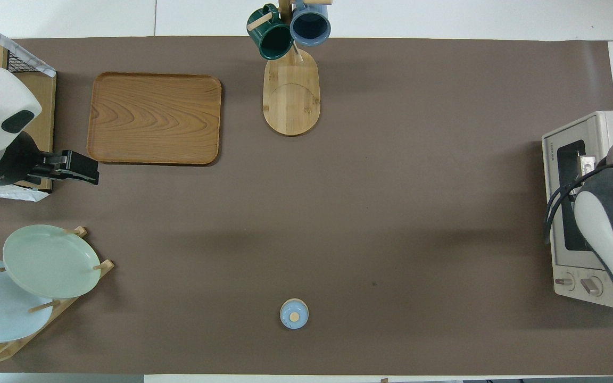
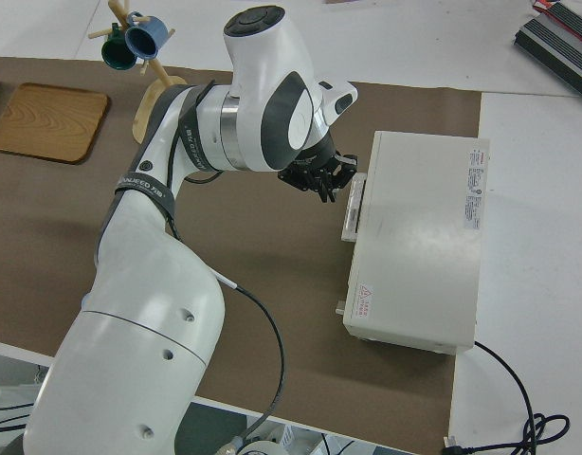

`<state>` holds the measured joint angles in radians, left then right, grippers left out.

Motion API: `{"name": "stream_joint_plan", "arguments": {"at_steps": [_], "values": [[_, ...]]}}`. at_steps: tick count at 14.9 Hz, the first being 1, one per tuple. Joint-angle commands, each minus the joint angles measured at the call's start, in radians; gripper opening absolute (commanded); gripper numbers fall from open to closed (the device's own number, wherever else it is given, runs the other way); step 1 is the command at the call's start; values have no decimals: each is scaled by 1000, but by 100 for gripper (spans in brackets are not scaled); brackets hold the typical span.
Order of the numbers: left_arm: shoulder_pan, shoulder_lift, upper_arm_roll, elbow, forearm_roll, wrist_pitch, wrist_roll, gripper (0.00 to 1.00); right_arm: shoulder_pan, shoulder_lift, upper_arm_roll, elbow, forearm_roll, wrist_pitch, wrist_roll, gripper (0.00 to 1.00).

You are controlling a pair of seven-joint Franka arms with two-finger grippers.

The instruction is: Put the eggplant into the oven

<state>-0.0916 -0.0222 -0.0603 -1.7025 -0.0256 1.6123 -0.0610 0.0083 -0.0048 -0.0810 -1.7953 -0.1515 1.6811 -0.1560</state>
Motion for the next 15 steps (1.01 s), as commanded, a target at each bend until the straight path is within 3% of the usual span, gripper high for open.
{"name": "stream_joint_plan", "arguments": {"at_steps": [1,2,3,4,9,15], "values": [[7,-22,-3,-19,-3,1,6,100,-5,20,7,114,84,-82,-16,28],[9,-22,-3,-19,-3,1,6,100,-10,23,6,143,127,-125,-13,44],[7,-22,-3,-19,-3,1,6,100,-2,23,4,145,132,-141,-11,92],[7,-22,-3,-19,-3,1,6,100,1,23,6,140,133,-138,-7,100],[9,-22,-3,-19,-3,0,6,100,2,6,9,123,136,-161,6,100],[7,-22,-3,-19,-3,1,6,100,48,-73,-6,45,133,-133,18,100]]}}
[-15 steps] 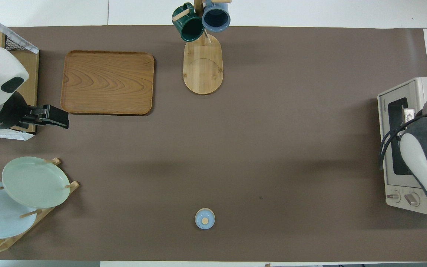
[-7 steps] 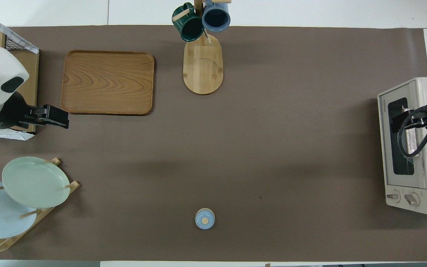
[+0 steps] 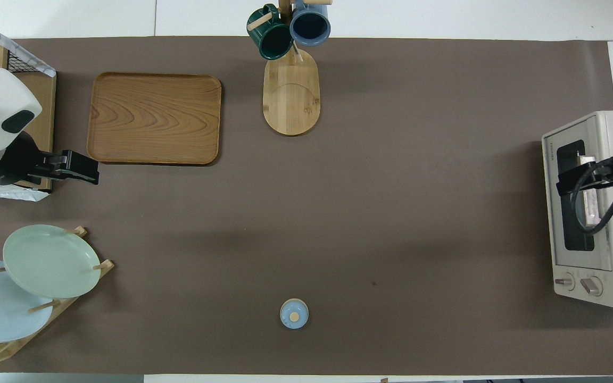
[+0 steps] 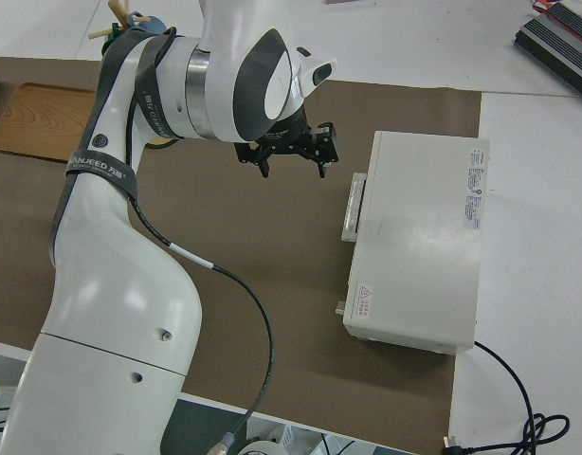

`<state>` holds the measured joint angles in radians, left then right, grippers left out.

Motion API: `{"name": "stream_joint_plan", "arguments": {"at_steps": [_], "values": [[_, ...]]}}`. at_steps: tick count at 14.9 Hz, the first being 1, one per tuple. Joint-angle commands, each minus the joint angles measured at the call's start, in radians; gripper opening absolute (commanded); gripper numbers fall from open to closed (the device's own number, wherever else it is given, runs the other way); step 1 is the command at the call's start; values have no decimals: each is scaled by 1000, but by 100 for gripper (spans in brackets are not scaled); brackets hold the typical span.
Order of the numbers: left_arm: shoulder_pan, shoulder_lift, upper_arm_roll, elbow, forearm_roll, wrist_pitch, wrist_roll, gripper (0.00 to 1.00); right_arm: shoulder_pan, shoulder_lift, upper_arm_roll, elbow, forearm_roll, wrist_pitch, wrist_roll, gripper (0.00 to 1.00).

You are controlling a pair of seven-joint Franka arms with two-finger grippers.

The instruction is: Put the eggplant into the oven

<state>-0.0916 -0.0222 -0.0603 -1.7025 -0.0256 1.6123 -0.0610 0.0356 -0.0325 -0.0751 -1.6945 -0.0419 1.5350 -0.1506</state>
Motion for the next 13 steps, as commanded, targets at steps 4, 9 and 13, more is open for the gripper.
{"name": "stream_joint_plan", "arguments": {"at_steps": [4,9,13], "values": [[9,-22,-3,-19,-4,0,6,100,35,-38,-40,-50,23,68,5,100],[7,-22,-3,-19,-4,0,6,100,58,-17,-51,-28,2,40,11,100],[7,-22,-3,-19,-4,1,6,100,56,-59,-55,-63,5,45,16,100]]}}
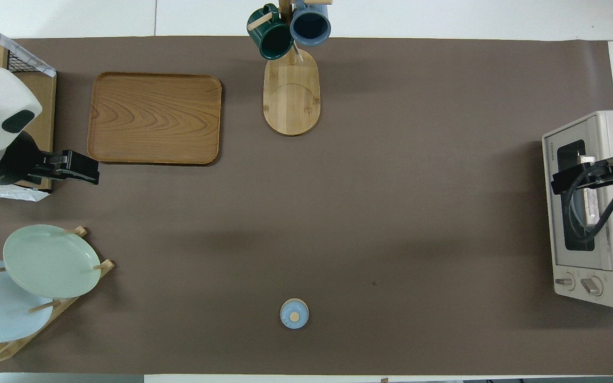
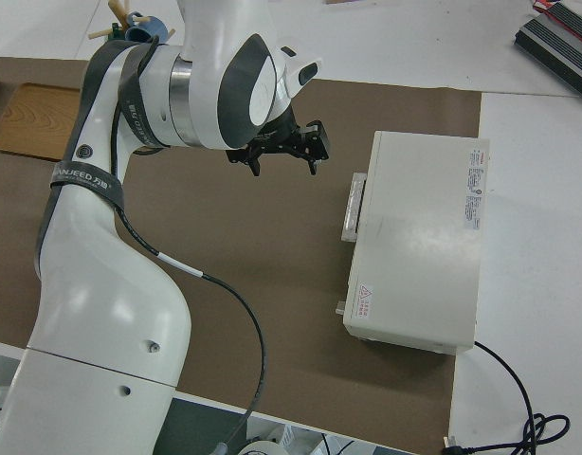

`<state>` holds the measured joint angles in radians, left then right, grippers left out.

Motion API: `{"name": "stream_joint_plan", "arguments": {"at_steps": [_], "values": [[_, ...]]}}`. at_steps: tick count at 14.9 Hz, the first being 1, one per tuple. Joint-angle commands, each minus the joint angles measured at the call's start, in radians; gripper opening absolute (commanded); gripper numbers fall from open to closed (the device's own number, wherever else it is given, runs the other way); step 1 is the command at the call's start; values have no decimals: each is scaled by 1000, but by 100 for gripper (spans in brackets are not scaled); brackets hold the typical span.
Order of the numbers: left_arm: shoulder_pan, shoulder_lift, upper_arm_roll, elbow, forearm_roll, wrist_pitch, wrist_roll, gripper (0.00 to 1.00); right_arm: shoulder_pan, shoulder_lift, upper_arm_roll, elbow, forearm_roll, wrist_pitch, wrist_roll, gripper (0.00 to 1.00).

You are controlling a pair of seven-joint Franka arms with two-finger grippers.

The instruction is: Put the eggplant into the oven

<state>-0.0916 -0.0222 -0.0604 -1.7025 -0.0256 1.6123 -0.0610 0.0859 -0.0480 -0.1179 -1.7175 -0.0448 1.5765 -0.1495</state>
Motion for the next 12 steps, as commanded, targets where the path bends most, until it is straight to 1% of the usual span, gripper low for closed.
{"name": "stream_joint_plan", "arguments": {"at_steps": [1,3,12], "values": [[7,-22,-3,-19,-3,1,6,100,6,-58,-14,-57,8,4,15,100],[9,-22,-3,-19,-3,1,6,100,5,-58,-25,-57,6,5,12,100],[9,-22,-3,-19,-3,1,6,100,-8,-46,-25,-42,8,-4,12,100]]}}
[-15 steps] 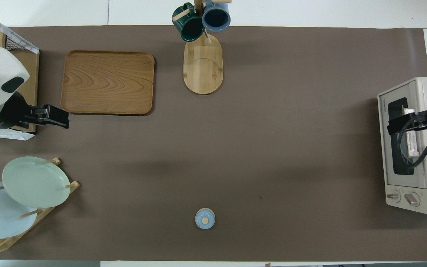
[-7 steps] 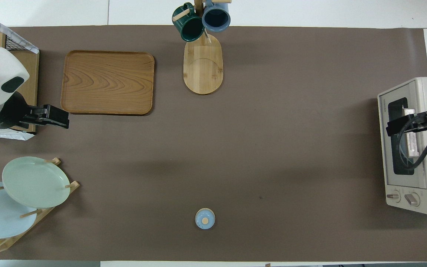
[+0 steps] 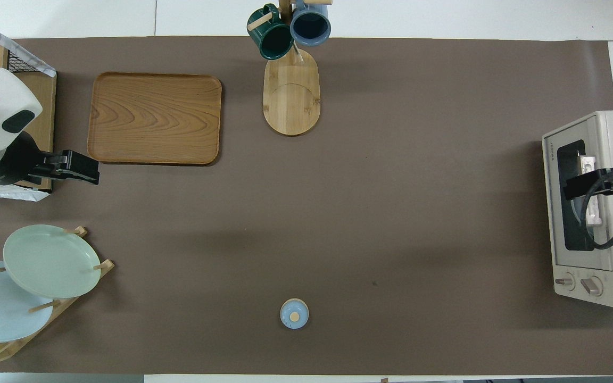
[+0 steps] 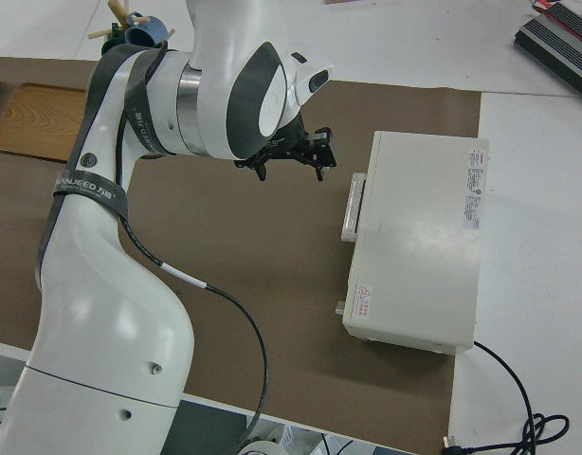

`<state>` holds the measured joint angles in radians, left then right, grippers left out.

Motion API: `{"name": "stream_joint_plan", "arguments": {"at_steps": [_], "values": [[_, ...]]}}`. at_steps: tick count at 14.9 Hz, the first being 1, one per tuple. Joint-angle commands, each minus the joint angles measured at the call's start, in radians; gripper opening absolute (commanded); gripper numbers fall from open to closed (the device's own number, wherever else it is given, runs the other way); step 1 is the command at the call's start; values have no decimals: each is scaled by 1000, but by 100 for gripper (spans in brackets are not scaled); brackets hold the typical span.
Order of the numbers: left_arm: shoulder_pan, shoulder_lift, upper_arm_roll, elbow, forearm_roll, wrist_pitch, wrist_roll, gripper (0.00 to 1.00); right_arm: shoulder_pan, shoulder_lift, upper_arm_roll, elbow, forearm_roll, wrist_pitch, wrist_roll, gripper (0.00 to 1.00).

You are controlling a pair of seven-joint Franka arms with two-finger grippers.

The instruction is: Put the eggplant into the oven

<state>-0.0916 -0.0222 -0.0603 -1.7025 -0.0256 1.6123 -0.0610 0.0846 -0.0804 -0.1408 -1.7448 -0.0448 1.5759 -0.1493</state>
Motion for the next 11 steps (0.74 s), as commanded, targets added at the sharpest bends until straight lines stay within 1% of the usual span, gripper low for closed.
{"name": "stream_joint_plan", "arguments": {"at_steps": [1,2,11], "values": [[9,-22,-3,-19,-3,1,4,100,-8,-12,-2,-9,6,-16,8,100],[9,-22,-3,-19,-3,1,6,100,-11,-10,-3,1,6,-31,8,100],[9,-22,-3,-19,-3,1,6,100,-6,-5,0,5,-3,-37,8,100]]}}
